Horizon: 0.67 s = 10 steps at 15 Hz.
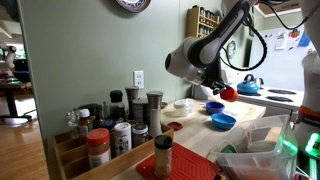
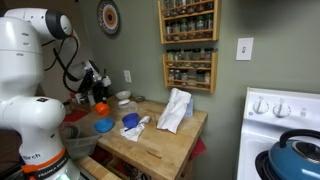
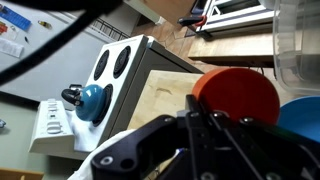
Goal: Pour the content in the orange cup into the two blue bowls start by pouring into the navy blue bowl and then into the neon blue bowl
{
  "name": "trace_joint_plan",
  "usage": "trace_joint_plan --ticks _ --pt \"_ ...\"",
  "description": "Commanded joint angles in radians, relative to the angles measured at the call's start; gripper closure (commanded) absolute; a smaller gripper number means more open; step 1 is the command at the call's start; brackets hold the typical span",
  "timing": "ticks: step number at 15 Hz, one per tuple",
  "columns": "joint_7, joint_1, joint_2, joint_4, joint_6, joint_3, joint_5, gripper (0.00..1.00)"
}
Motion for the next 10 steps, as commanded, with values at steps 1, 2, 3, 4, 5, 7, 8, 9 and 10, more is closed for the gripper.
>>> trace_joint_plan --ticks 1,2,3,4,5,7,8,9,10 --pt "-0.001 0.007 0.005 0.006 -0.003 -0.006 0.002 0.96" --pt "-0.001 0.006 0.005 0.008 -0.003 -0.007 0.002 0.96" --pt "-0.001 0.005 0.004 0.011 -0.003 -0.008 0.002 0.96" --pt "-0.001 0.004 0.004 0.012 -0.003 -0.009 0.002 0.99" --pt "0.008 0.016 0.021 0.018 -0.030 -0.006 -0.010 0.99" --pt "0.012 0.027 0.039 0.017 -0.058 -0.004 -0.022 0.99" --pt "0.018 0.034 0.050 0.018 -0.081 -0.003 -0.024 0.99" --pt "0.022 0.041 0.059 0.020 -0.100 -0.002 -0.027 0.99" --pt "0.025 0.049 0.069 0.023 -0.117 0.000 -0.026 0.99"
